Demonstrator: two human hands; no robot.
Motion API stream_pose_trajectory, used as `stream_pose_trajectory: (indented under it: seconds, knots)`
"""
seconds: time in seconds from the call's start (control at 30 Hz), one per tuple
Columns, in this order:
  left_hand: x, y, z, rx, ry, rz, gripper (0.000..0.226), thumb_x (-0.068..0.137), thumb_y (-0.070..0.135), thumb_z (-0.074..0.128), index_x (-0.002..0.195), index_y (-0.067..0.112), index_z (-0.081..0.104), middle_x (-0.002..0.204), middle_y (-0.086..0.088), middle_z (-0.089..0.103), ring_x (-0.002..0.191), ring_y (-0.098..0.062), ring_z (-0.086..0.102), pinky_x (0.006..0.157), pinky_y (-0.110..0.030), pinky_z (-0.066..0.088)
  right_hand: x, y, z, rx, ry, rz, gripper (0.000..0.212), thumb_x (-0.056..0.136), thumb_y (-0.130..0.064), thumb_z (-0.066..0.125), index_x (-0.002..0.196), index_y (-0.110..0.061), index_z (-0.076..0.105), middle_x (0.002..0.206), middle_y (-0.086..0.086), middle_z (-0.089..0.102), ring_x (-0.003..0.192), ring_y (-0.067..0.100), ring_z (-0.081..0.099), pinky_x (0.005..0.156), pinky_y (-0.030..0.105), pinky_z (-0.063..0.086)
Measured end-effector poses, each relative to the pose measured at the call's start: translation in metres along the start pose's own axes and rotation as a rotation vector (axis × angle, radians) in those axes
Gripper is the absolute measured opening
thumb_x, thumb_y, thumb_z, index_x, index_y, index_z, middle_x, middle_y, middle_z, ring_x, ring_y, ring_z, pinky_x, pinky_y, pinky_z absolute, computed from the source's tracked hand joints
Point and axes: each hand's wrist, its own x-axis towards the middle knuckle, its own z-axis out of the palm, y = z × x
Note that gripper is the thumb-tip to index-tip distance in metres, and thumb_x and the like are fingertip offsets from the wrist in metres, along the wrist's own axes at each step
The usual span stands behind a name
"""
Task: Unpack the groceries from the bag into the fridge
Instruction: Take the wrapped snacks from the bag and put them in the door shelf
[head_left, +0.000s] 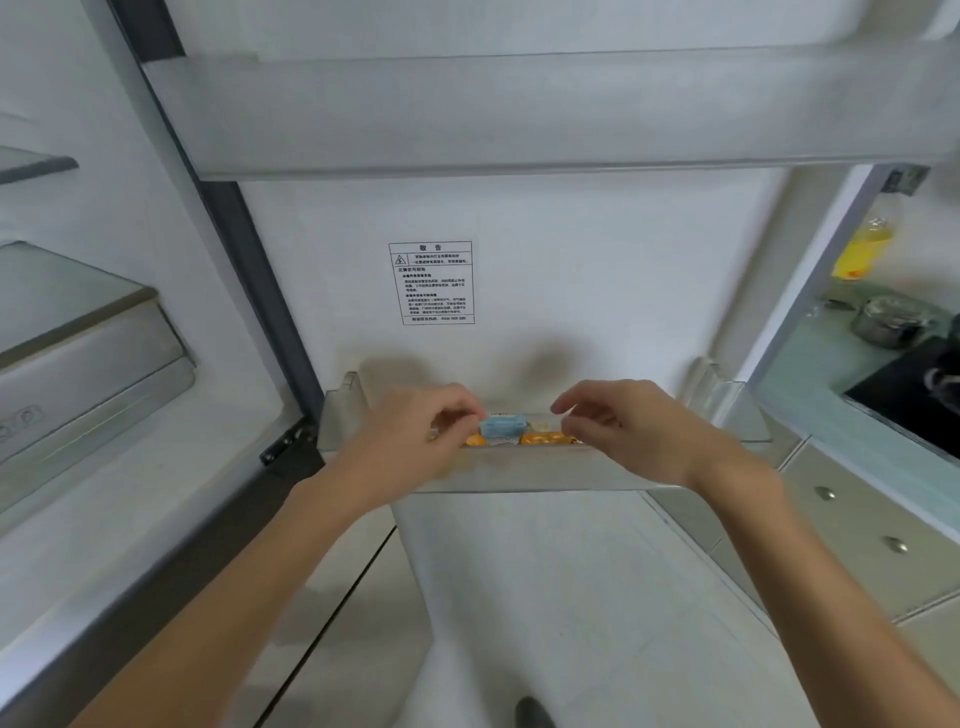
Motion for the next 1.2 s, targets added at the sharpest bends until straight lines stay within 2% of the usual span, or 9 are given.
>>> stream_pose_trajectory:
  seconds: [0.13,0.3,0.47,0.67,0.77,0.9,1.03,1.13,1.2]
  knots:
    - [-0.014,0.004,0.004,0.009,0.05,-0.006,0.013,0.096,0.019,0.061,0.101,0.023,0.073,0.082,0.007,0.074,0.076,-0.013,0.067,0.075,-0.038,0.054,-0.012,-0.003,0.004,0.002,0.059,0.031,0.017,0.096,-0.026,0.054,0.09,-0.023,0.07,0.078,-0.006,0.07,0.079,0.022,0.067,0.072,0.038,0.053]
    - [-0.034,0.016,0.003,0.049,0.071,-0.022,0.015,0.097,0.024,0.06,0.1,0.02,0.073,0.092,0.007,0.071,0.09,-0.012,0.064,0.083,-0.039,0.052,-0.023,-0.003,0.007,-0.012,0.051,0.002,0.02,0.097,-0.027,0.048,0.089,-0.025,0.067,0.075,-0.006,0.068,0.063,0.017,0.059,0.057,0.028,0.048]
    - [-0.062,0.037,0.008,0.22,0.179,-0.101,0.026,0.094,0.033,0.054,0.106,0.023,0.075,0.104,0.01,0.071,0.1,-0.007,0.061,0.097,-0.04,0.044,-0.039,-0.005,0.007,-0.117,0.0,-0.165,0.02,0.099,-0.028,0.046,0.097,-0.022,0.065,0.088,-0.001,0.063,0.069,0.012,0.054,0.063,0.027,0.042]
    - [-0.085,0.086,0.043,0.292,0.239,-0.179,0.034,0.087,0.025,0.052,0.115,0.019,0.07,0.116,0.004,0.07,0.111,-0.016,0.06,0.101,-0.042,0.042,-0.079,-0.005,0.006,-0.214,-0.103,-0.353,0.039,0.098,-0.023,0.048,0.136,-0.023,0.053,0.128,-0.003,0.059,0.109,0.021,0.059,0.095,0.035,0.046]
    - [-0.092,0.113,0.065,0.229,0.234,-0.188,0.037,0.086,0.023,0.052,0.12,0.022,0.066,0.123,0.006,0.065,0.119,-0.012,0.052,0.109,-0.041,0.035,-0.104,-0.003,0.002,-0.224,-0.135,-0.437,0.039,0.099,-0.026,0.049,0.138,-0.026,0.053,0.15,-0.011,0.043,0.125,0.015,0.054,0.105,0.03,0.042]
    - [-0.096,0.14,0.089,0.21,0.276,-0.183,0.033,0.084,0.021,0.05,0.112,0.023,0.068,0.11,0.01,0.068,0.107,-0.01,0.059,0.105,-0.046,0.036,-0.139,0.002,-0.021,-0.159,-0.159,-0.501,0.031,0.099,-0.027,0.051,0.128,-0.033,0.059,0.146,-0.021,0.044,0.127,-0.001,0.048,0.103,0.01,0.033]
    - [-0.111,0.149,0.101,0.194,0.304,-0.142,0.026,0.081,0.027,0.048,0.093,0.027,0.071,0.091,0.013,0.07,0.092,-0.007,0.058,0.104,-0.052,0.037,-0.177,-0.004,-0.073,-0.042,0.142,-0.621,0.029,0.093,-0.01,0.06,0.114,-0.029,0.069,0.125,-0.017,0.063,0.105,-0.015,0.056,0.091,0.009,0.044]
    - [-0.125,0.149,0.096,0.166,0.297,-0.125,0.027,0.078,0.023,0.043,0.083,0.027,0.07,0.081,0.01,0.068,0.084,-0.009,0.056,0.106,-0.047,0.036,-0.202,-0.015,-0.112,0.042,0.528,-0.693,0.026,0.09,0.004,0.057,0.1,-0.014,0.072,0.104,-0.006,0.069,0.085,0.004,0.065,0.077,0.019,0.048]
    - [-0.137,0.144,0.089,0.128,0.307,-0.118,0.03,0.077,0.019,0.042,0.081,0.027,0.07,0.08,0.01,0.069,0.083,-0.011,0.06,0.103,-0.047,0.039,-0.213,-0.022,-0.13,0.031,0.756,-0.693,0.026,0.088,0.008,0.055,0.101,-0.007,0.071,0.103,0.003,0.067,0.091,0.011,0.062,0.083,0.026,0.048]
